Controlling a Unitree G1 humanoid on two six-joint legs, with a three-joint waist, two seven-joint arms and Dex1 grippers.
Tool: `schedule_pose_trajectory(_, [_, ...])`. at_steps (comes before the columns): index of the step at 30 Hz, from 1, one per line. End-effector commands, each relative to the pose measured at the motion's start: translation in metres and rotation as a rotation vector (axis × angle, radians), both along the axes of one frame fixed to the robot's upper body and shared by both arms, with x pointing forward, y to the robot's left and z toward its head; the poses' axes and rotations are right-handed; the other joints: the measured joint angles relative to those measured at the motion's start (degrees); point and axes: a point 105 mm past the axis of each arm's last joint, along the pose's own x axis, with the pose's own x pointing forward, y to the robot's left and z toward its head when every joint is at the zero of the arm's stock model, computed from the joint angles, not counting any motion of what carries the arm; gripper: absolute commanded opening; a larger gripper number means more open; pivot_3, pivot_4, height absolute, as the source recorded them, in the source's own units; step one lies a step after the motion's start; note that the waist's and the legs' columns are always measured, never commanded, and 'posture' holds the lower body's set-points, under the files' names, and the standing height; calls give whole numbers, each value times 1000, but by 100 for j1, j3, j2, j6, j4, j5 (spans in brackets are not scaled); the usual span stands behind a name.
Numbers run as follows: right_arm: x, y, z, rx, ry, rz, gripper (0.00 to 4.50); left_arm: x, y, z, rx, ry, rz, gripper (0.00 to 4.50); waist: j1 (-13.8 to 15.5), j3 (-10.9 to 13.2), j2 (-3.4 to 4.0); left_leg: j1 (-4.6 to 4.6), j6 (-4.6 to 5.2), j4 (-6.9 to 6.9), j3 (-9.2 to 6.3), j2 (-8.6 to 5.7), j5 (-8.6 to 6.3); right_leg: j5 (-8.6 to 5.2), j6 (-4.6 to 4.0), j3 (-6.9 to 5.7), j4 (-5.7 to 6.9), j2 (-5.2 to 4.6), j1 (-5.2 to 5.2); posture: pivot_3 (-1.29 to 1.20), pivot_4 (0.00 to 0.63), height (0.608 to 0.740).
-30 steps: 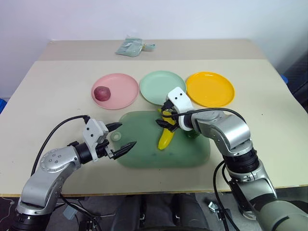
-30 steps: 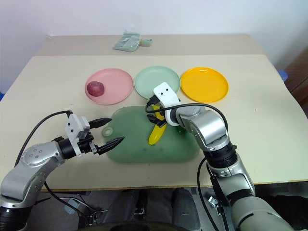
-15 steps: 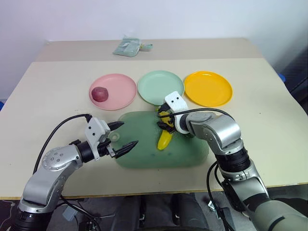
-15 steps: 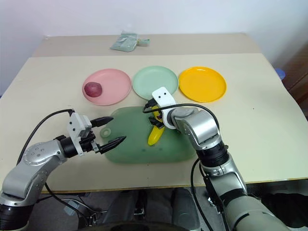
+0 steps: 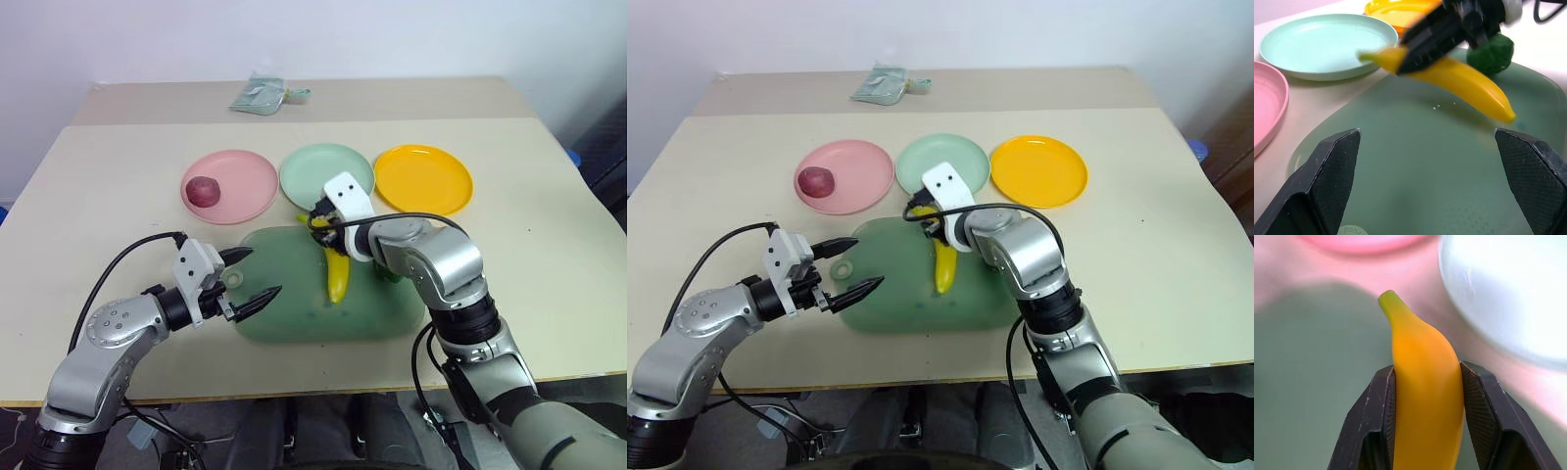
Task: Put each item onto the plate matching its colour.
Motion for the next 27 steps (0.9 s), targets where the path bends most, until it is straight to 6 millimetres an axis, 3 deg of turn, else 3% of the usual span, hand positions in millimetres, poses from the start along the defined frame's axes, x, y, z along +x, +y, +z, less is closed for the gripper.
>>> schedule_pose_trajectory(1, [10,-7,52,118,-152,-41,1306,-3,-3,11,-8,-38,-18,4500,4,0,0,0,0,0,0,0,0,0,0,0,0,0,0,0,150,740])
schedule_pose_trajectory(4, [36,-43,70,107,-229,-209,1306,-3,-4,11,-9,-37,-20,4500,20,0,0,0,0,0,0,-2,0,0,0,0,0,-1,2,0,150,740])
schedule_pose_trajectory(6, [59,-83,73,71,-263,-383,1306,-3,-5,11,-11,-35,-24,4500,23,-1,-1,0,0,0,-2,-4,0,0,0,-1,-1,-1,2,0,150,740])
schedule_pose_trajectory(8, [79,-132,66,50,-256,-567,1306,-3,-8,10,-14,-34,-32,4500,21,-1,-1,0,0,0,-1,-5,0,0,0,-1,-2,-2,4,0,150,740])
schedule_pose_trajectory(10, [90,-161,56,48,-226,-676,1306,-2,-10,10,-18,-36,-41,4500,8,0,0,0,-1,-4,2,-6,1,0,0,0,-5,-2,4,0,150,740])
schedule_pose_trajectory(14, [107,-184,34,70,-173,-752,1306,-1,-20,12,-35,-41,-74,4500,-91,3,4,4,-13,-37,19,-2,11,0,1,6,-4,1,-5,0,150,740])
schedule_pose_trajectory(21, [119,-178,28,134,-152,-709,1306,-1,-29,13,-53,-48,-94,4500,-173,3,6,10,-21,-52,24,9,16,0,0,9,-7,11,-6,0,150,740])
schedule_pose_trajectory(27, [121,-174,49,154,-239,-671,4226,-3,-31,13,-58,-45,-99,4500,-131,4,7,8,-21,-50,20,6,16,0,0,9,-7,6,-4,0,150,740])
